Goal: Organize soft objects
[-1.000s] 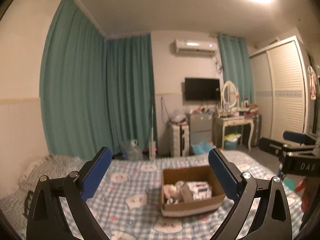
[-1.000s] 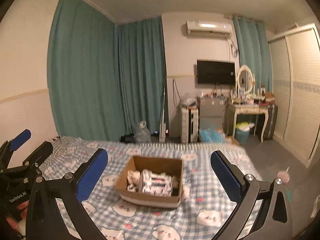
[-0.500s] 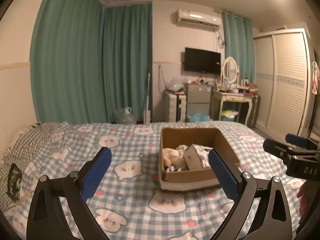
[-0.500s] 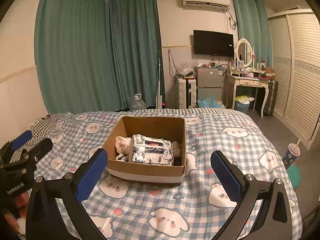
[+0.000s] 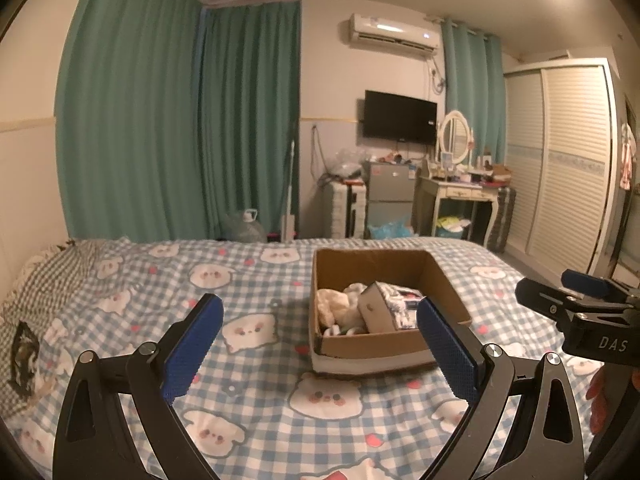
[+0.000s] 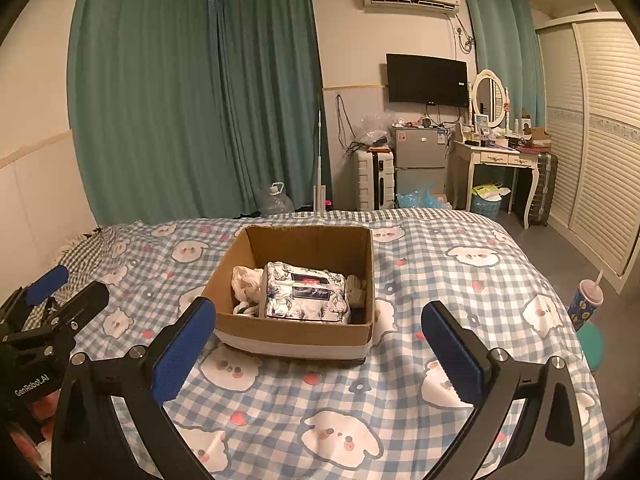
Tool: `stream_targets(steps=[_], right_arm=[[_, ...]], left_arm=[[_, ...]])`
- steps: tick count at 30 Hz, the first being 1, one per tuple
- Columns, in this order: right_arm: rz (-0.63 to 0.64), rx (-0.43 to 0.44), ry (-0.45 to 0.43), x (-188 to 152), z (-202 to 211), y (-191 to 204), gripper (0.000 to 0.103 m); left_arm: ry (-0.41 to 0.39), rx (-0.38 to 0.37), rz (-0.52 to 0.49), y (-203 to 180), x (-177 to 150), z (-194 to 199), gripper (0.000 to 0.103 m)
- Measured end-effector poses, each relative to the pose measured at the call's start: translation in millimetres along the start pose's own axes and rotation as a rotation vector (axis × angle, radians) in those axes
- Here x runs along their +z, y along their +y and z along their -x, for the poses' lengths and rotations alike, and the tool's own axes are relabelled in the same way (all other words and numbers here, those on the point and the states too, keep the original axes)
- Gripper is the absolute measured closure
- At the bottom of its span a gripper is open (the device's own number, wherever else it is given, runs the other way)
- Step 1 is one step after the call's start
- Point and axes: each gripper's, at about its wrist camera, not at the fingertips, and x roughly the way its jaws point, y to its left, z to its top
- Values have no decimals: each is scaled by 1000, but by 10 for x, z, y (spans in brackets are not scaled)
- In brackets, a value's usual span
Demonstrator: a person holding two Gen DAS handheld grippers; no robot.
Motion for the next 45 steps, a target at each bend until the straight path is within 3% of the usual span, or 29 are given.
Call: stream_targets(steps=[45], right_arm=[[16, 1, 9, -44, 2, 20, 0]], left_arm=[[19, -14, 1, 24, -23, -28, 4]])
